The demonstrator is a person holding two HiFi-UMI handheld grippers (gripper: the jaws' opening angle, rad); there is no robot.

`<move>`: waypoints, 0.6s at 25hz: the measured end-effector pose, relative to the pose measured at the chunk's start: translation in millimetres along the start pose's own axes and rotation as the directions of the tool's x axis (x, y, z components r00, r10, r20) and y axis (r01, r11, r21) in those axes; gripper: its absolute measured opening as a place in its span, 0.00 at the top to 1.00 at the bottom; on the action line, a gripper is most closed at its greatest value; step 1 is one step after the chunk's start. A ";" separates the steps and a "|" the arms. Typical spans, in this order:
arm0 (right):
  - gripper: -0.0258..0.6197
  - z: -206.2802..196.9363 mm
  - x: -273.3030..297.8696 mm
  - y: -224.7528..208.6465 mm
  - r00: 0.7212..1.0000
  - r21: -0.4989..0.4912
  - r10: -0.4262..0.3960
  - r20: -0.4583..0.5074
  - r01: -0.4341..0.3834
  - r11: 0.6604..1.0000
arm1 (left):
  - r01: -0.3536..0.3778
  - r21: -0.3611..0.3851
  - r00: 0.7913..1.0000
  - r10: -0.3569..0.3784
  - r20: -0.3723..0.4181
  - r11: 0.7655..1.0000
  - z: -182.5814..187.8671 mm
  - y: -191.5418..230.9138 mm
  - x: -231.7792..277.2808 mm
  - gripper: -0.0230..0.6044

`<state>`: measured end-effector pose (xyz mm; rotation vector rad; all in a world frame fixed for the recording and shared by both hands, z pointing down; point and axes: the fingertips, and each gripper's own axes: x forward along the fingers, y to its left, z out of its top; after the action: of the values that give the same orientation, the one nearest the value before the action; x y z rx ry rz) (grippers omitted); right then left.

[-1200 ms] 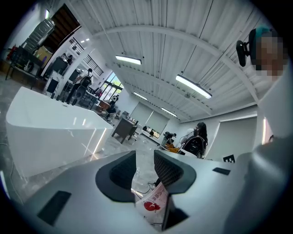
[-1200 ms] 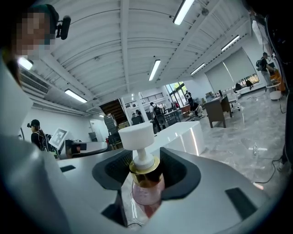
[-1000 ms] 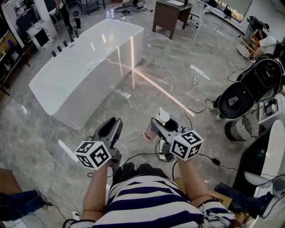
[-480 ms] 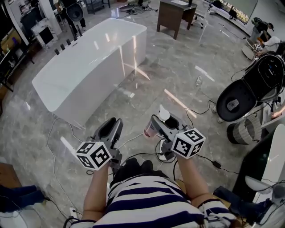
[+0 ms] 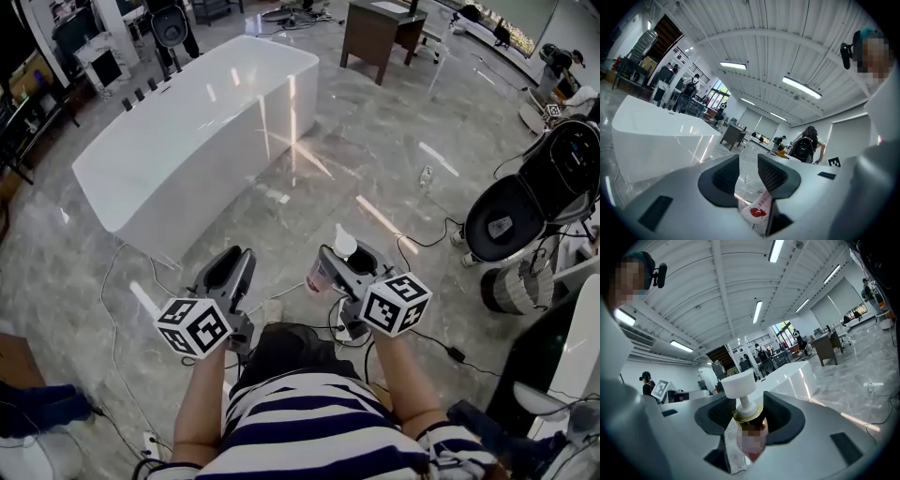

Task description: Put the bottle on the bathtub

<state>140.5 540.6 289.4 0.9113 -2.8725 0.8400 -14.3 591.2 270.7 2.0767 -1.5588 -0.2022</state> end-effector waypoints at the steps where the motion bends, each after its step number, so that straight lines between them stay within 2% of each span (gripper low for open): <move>1: 0.65 0.2 2.1 -2.0 1.000 0.001 -0.003 -0.003 0.003 1.000 | 0.001 0.000 1.000 -0.001 -0.002 1.000 0.5 1.4 2.2 0.75; 7: 0.66 3.2 21.1 -18.4 1.000 0.011 -0.021 -0.021 0.021 1.000 | 0.016 -0.001 1.000 -0.016 -0.001 1.000 7.2 15.5 24.6 0.77; 15: 0.66 18.6 71.0 -37.8 0.999 0.017 -0.034 -0.034 0.034 0.999 | 0.022 -0.008 1.000 -0.022 -0.022 1.000 29.7 57.3 63.2 0.78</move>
<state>104.5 467.6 303.9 0.9357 -2.8170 0.8702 -55.0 512.0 285.9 2.0844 -1.5207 -0.1921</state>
